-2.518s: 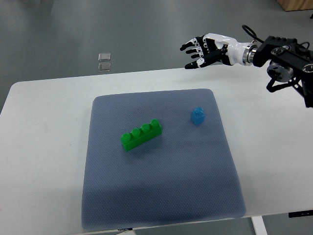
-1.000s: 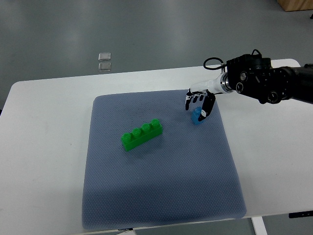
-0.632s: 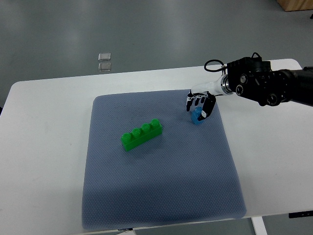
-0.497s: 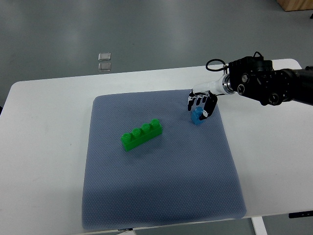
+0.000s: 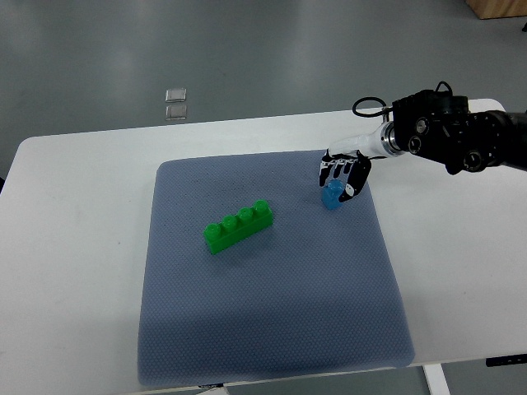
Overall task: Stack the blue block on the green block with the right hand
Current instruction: 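Close the right hand fingers around the blue block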
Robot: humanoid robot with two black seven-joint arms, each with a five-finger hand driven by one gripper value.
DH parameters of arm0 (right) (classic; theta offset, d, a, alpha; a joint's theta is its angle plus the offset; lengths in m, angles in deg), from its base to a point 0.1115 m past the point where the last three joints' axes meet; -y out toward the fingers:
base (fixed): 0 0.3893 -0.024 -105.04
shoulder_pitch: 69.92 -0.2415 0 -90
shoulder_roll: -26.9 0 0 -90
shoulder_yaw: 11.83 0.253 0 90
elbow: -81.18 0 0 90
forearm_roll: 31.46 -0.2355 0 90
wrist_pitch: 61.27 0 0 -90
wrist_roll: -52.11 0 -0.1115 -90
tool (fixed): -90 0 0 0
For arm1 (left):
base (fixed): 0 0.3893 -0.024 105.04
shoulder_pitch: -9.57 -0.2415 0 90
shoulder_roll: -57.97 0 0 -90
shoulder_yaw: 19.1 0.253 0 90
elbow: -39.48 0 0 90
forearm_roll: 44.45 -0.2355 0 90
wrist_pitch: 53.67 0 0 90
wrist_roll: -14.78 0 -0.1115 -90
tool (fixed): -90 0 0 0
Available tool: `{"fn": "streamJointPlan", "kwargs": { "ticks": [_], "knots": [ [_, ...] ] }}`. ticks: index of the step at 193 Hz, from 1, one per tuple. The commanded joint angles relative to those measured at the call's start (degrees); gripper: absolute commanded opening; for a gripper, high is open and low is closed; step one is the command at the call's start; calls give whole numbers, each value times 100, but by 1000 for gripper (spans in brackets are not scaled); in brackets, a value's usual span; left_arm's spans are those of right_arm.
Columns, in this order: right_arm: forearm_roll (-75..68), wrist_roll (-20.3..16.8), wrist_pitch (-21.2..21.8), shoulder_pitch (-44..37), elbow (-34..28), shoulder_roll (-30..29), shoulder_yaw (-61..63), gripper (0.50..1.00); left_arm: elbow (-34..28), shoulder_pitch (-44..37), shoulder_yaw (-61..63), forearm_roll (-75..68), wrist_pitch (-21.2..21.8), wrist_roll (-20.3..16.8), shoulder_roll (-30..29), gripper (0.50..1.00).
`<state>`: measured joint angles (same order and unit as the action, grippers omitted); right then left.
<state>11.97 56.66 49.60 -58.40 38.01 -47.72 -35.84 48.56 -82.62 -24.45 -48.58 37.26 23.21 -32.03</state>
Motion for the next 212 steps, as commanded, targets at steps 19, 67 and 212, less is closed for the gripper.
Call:
{"fn": "streamJointPlan", "kwargs": {
  "ticks": [19,67,212],
  "knots": [
    [16,2,-30,43,2,-26,2,774,-3,0,8,0,3,0,0,1000],
    [16,2,-74,43,11,-52,2,762,-3,0,-1,0,-6,0,0,1000],
    [69,20,-100,184,63,-87,2,641,-3,0,-1,0,-6,0,0,1000]
  ]
}}
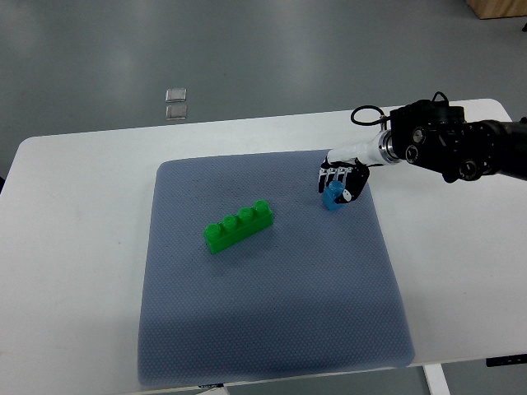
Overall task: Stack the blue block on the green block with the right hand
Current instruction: 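Close the right hand fingers around the blue block, then lift the blue block and carry it toward the green block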
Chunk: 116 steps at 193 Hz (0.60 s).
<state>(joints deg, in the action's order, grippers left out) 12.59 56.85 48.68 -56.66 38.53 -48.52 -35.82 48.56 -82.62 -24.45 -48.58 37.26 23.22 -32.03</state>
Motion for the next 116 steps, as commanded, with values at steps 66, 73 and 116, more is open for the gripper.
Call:
{"fn": "streamJointPlan", "kwargs": {
  "ticks": [66,73,116],
  "knots": [
    [-11,45,-158,-78,-24,62,0,617,-3,0,0,0,3,0,0,1000],
    [-20,62,-140,-166,-50,89,9,617,-3,0,0,0,3,0,0,1000],
    [-134,97,9,-1098,-437,221,-9,617,-3,0,0,0,-6,0,0,1000]
  ]
}}
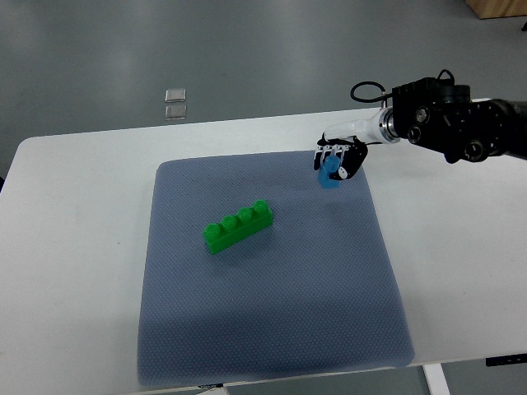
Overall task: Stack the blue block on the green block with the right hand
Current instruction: 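Lift the blue block and carry it toward the green block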
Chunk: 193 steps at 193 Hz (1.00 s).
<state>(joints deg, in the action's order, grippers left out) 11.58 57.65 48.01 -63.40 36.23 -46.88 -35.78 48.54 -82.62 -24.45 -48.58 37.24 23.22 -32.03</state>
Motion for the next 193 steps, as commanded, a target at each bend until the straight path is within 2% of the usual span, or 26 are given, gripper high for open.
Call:
{"fn": "streamJointPlan", "kwargs": {
  "ticks": [1,19,20,24,74,96,97,134,193],
  "knots": [
    [-41,9,84,-475,-242,66,-22,617,-1,0,8,0,-4,0,0,1000],
    [-59,8,120,-678,-365,84,-49,617,8,0,8,0,5,0,0,1000],
    [-111,17,155,-957,-548,119,-83,617,-1,0,0,0,5,0,0,1000],
    [-147,17,172,-1073,-629,128,-92,615,-1,0,0,0,-4,0,0,1000],
    [-481,8,225,-2023,-1323,-13,-233,615,-1,0,0,0,5,0,0,1000],
    [-498,17,164,-2076,-1367,-136,-233,613,-1,0,8,0,5,0,0,1000],
    [-498,26,59,-2093,-1376,-249,-233,613,-1,0,0,0,-4,0,0,1000],
    [-481,105,-355,-1979,-1376,-681,-277,613,8,0,8,0,-4,0,0,1000],
    [-384,26,-592,-1628,-1376,-944,-550,613,-1,0,8,0,-4,0,0,1000]
  ]
}}
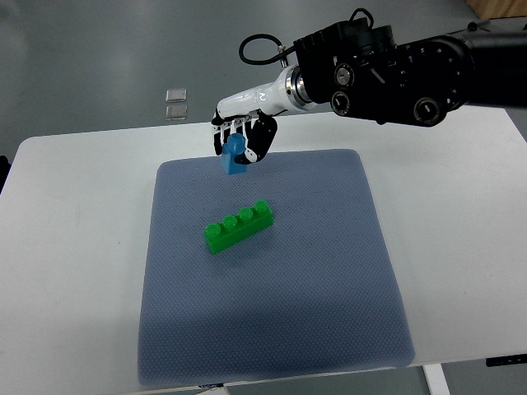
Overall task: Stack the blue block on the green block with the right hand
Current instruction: 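Lift the blue block and carry it toward the green block, then lower the blue block onto the green block's studs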
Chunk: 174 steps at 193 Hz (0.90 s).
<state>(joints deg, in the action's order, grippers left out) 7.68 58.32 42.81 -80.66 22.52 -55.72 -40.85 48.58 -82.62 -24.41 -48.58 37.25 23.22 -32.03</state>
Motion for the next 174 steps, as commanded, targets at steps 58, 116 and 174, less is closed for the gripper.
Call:
{"fn": "streamJointPlan", "kwargs": {
  "ticks": [58,116,174],
  "knots": [
    [313,-41,-362,398,12,-237,-166,613,-5,0,-5,0,-5,0,0,1000],
    [410,-41,-485,582,56,-369,-209,613,-5,0,4,0,4,0,0,1000],
    [445,-41,-617,749,135,-457,-218,615,-5,0,4,0,4,0,0,1000]
  ]
}}
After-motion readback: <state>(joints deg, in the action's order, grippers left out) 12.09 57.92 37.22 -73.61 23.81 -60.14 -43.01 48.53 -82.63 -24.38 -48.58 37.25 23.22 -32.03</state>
